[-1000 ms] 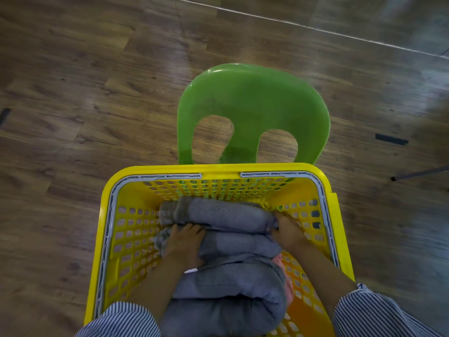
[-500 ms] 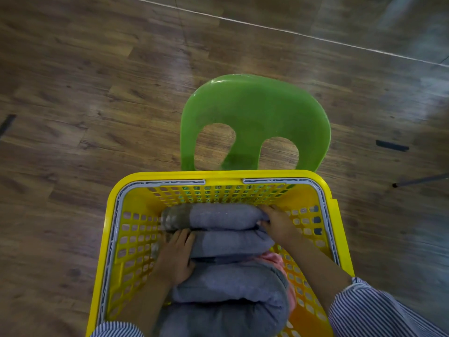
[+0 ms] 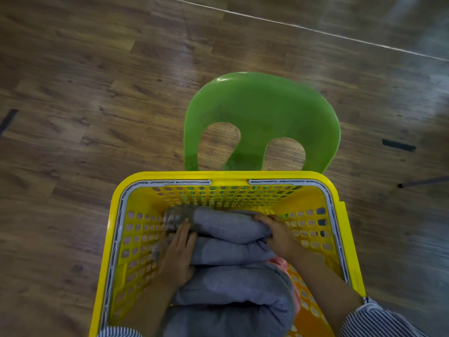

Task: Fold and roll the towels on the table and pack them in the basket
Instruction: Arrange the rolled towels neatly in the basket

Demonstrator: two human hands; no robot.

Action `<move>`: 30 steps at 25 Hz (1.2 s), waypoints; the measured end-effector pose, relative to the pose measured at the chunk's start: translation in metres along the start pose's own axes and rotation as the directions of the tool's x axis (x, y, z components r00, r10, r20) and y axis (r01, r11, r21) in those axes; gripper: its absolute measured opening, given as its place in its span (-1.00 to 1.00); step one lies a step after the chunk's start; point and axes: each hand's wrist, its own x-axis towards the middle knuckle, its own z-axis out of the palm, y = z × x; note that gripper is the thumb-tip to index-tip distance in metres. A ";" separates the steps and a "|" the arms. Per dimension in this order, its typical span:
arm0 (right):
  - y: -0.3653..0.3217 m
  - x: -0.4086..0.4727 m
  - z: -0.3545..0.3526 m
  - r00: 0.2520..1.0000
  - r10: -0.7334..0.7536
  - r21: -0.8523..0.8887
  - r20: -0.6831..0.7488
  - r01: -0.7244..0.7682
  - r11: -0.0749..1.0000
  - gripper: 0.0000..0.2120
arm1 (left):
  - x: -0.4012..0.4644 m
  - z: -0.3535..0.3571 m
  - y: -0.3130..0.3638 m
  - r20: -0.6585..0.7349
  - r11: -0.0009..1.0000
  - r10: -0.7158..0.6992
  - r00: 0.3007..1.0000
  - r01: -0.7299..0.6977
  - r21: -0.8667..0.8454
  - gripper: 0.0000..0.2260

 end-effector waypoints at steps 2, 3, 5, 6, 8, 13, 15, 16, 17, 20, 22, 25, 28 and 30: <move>0.003 0.000 0.001 1.000 -0.006 0.012 -0.007 0.006 1.000 -0.42 | 0.012 -0.013 -0.006 -0.011 0.991 0.124 0.992 -0.125 -0.058 -0.22; 0.004 0.001 0.000 1.000 -0.023 0.016 -0.009 0.023 1.000 -0.43 | 0.022 -0.020 -0.010 -0.027 0.987 0.142 0.990 -0.143 -0.077 -0.24; 0.003 0.001 -0.004 0.996 -0.086 0.023 -0.007 0.086 0.996 -0.44 | 0.042 -0.024 -0.017 -0.026 0.989 0.100 0.995 -0.102 -0.103 -0.29; 0.003 0.000 -0.005 0.992 -0.126 0.022 -0.007 0.126 0.992 -0.44 | 0.050 -0.027 -0.019 -0.001 0.994 0.065 0.998 -0.065 -0.082 -0.33; 0.007 -0.001 -0.006 0.983 -0.181 0.038 -0.015 0.181 0.983 -0.45 | 0.056 -0.027 -0.020 -0.036 0.998 0.066 0.997 -0.066 0.006 -0.45; 0.008 0.010 -0.009 0.997 -0.036 0.130 -0.073 0.045 0.990 -0.42 | 0.043 -0.034 -0.019 -0.198 0.987 0.002 0.980 0.029 0.157 -0.52; 0.004 0.020 -0.004 0.989 0.119 0.075 -0.091 -0.112 0.991 -0.53 | 0.045 -0.026 -0.025 -0.030 0.995 -0.059 0.998 0.061 0.075 -0.39; 0.003 0.025 -0.001 0.979 0.190 0.065 -0.077 -0.186 0.980 -0.56 | 0.048 -0.022 -0.031 0.059 0.998 -0.062 0.996 0.063 -0.011 -0.28; 0.002 0.029 0.003 0.970 0.237 0.070 -0.051 -0.234 0.970 -0.60 | 0.050 -0.022 -0.037 0.158 0.992 -0.067 0.985 0.084 -0.099 -0.14; -0.003 0.032 0.006 0.969 0.244 0.070 -0.040 -0.241 0.968 -0.66 | 0.048 -0.024 -0.047 0.369 0.998 0.018 0.929 0.005 -0.060 0.09; -0.008 0.029 0.003 0.971 0.199 0.051 -0.133 -0.194 0.980 -0.63 | 0.044 -0.021 -0.047 0.349 0.975 0.138 0.927 -0.189 0.117 -0.07; -0.015 0.025 -0.001 0.957 0.154 0.030 -0.244 -0.152 0.988 -0.55 | 0.049 -0.021 -0.046 0.155 0.967 0.175 0.972 -0.199 0.158 -0.43; -0.008 0.029 0.007 0.940 0.243 0.064 -0.240 -0.234 0.970 -0.55 | 0.054 -0.018 -0.023 0.085 0.976 0.008 0.996 -0.026 0.216 -0.37; -0.002 0.031 0.014 0.930 0.321 0.067 -0.179 -0.314 0.947 -0.61 | 0.053 -0.016 -0.010 0.168 0.965 -0.073 0.983 0.027 0.260 -0.29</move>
